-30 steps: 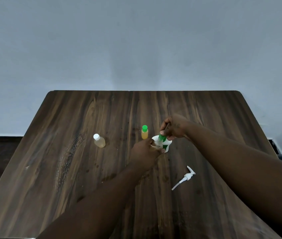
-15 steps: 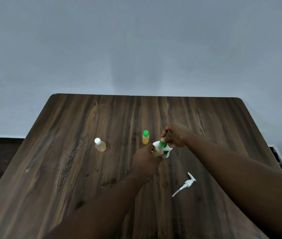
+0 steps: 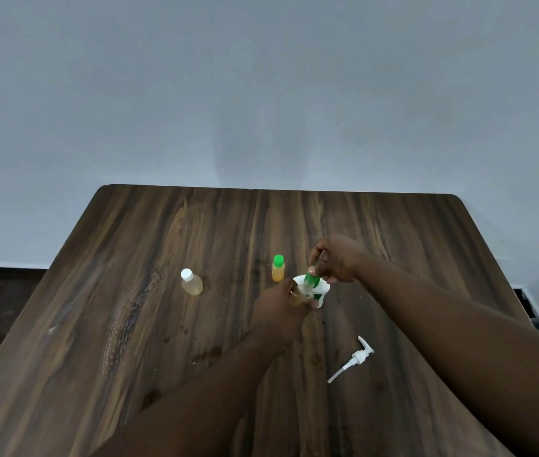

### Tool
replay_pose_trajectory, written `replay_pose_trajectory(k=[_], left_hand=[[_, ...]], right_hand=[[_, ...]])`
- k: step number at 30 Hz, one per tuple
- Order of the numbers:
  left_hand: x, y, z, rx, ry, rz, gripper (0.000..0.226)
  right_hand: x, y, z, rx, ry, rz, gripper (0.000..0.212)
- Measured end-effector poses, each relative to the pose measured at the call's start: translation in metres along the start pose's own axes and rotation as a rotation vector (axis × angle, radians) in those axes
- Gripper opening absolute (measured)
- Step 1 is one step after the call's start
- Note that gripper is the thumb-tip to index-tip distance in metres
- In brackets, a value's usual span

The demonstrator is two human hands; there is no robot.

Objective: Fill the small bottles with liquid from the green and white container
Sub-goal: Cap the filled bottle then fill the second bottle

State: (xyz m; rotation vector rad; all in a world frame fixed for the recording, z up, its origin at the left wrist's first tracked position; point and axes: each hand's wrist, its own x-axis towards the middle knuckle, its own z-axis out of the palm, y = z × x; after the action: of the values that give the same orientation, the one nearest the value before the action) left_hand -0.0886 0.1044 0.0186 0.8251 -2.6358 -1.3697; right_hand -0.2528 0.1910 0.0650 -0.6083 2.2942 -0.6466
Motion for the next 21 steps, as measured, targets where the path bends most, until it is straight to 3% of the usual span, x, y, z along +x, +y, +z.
replay_pose_trajectory(k=[21], left_hand=[[-0.005,0.002,0.002,-0.037,0.003,0.048,0.039]], right_hand=[[-0.002,0.005,0.007,-0.005,0.059,-0.006,0.018]])
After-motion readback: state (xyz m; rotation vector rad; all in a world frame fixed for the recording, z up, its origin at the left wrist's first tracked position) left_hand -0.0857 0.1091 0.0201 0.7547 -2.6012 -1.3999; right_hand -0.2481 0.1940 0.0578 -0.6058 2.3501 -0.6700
